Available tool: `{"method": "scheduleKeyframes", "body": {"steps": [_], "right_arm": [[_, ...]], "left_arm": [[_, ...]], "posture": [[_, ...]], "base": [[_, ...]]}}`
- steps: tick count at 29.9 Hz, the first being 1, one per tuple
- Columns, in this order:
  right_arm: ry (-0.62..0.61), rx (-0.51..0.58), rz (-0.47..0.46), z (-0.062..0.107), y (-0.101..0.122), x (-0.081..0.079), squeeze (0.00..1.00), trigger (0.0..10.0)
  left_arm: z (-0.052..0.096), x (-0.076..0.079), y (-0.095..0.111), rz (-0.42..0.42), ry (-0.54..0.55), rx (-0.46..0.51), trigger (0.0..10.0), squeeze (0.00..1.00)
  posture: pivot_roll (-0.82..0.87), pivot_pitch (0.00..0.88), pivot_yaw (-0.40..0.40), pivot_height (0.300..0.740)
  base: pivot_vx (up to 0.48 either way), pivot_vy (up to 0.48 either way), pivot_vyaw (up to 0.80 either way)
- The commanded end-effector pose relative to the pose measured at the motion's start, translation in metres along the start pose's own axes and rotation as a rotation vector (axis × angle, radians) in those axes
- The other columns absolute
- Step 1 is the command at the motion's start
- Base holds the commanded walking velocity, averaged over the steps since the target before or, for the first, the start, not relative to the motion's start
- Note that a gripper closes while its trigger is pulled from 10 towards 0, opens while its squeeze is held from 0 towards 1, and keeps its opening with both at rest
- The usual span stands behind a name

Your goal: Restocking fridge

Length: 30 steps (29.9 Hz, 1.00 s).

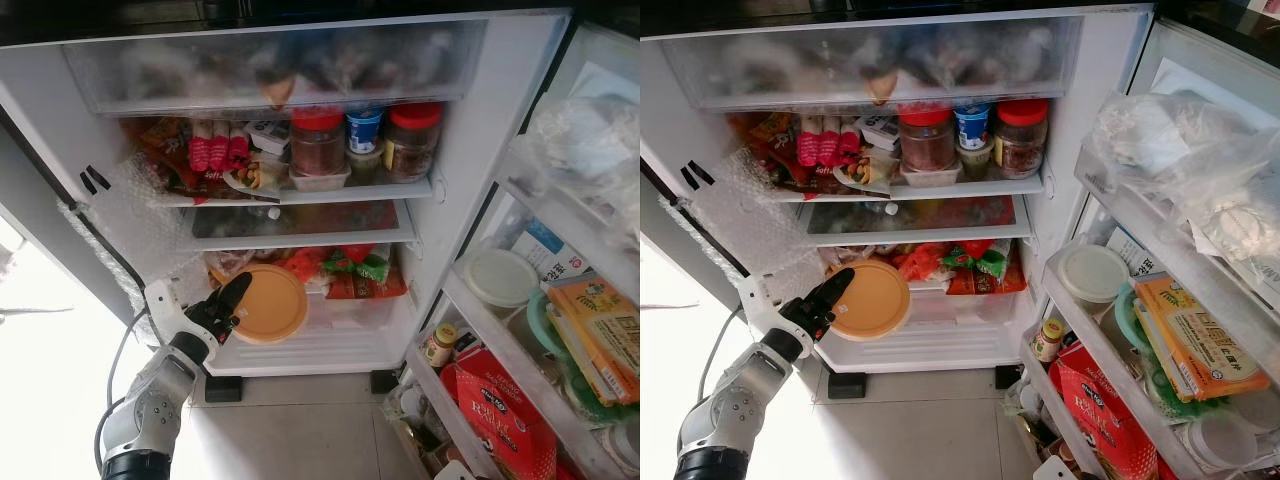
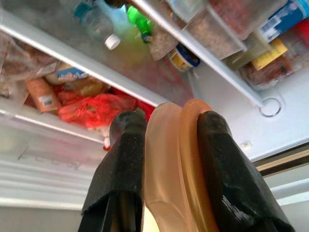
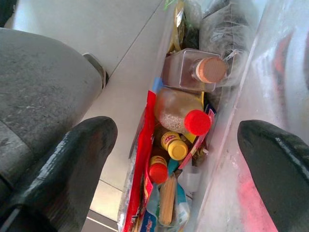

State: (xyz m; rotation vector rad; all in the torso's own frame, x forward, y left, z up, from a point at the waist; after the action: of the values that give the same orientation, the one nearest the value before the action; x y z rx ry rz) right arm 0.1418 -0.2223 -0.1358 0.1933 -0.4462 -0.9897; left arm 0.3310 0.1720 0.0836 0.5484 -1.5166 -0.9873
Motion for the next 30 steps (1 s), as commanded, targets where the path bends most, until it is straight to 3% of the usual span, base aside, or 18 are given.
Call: {"method": "scheduleKeyframes", "body": {"steps": [1,8,21,30], "right_arm": [[0.078,-0.082,-0.037,0.0044,-0.0245,-0.0262,0.00,10.0],[0.077,-0.082,-0.046,0.0043,-0.0243,-0.0263,0.00,10.0],[0.059,-0.089,-0.060,0.0045,-0.0260,-0.0256,0.00,10.0],[0.064,-0.088,-0.061,0.0045,-0.0256,-0.0265,0.00,10.0]], "left_arm": [[-0.0004,-0.0019,0.0025,-0.007,0.012,0.002,10.0,0.00],[-0.0016,-0.0013,0.0018,-0.009,0.011,0.002,10.0,0.00],[-0.0025,-0.0008,0.0022,-0.011,0.008,0.005,10.0,0.00],[-0.0058,0.0021,0.0034,-0.017,0.000,0.007,10.0,0.00]], "posture": [[-0.05,0.102,0.044,0.740],[-0.05,0.100,0.045,0.698],[-0.05,0.085,0.048,0.698],[-0.05,0.077,0.049,0.658]], "base": [[0.000,0.000,0.00],[0.000,0.000,0.00],[0.000,0.000,0.00],[0.000,0.000,0.00]]}}
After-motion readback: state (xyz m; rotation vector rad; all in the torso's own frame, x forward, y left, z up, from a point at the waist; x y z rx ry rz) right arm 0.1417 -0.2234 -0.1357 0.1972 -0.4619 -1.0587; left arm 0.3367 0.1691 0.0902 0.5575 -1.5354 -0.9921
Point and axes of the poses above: a point about 5 cm out from each wrist's last joint towards the gripper, its own z axis pointing back from the gripper into the wrist, its own y axis along the axis of the wrist's last joint, x = y × z, the point moved 4 cm from there along -z, pointing out of the wrist towards the gripper, and after that the axes turned 5 degrees about -z, right-handed, at the moved point
